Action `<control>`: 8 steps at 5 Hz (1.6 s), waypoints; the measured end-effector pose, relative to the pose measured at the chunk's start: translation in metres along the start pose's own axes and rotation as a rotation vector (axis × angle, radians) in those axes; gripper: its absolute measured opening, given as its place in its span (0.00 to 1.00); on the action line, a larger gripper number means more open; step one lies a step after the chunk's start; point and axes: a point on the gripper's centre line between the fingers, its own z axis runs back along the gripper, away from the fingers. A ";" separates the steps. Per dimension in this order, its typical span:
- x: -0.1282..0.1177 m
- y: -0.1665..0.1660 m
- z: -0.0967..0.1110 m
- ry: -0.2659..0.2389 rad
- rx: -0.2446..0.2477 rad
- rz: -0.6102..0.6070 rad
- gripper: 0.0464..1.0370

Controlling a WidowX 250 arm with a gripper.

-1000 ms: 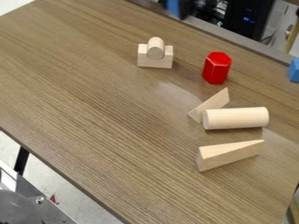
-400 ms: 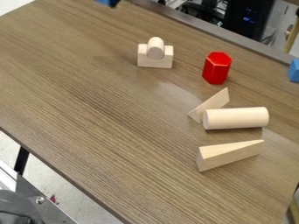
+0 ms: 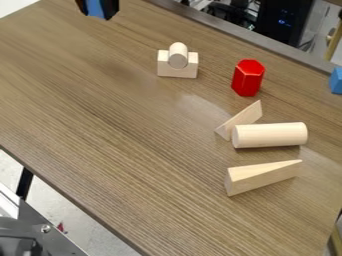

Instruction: Remove the blue cube to put it on the left side of the table

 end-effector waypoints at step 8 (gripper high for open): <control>-0.015 0.027 -0.090 0.008 0.095 -0.874 0.58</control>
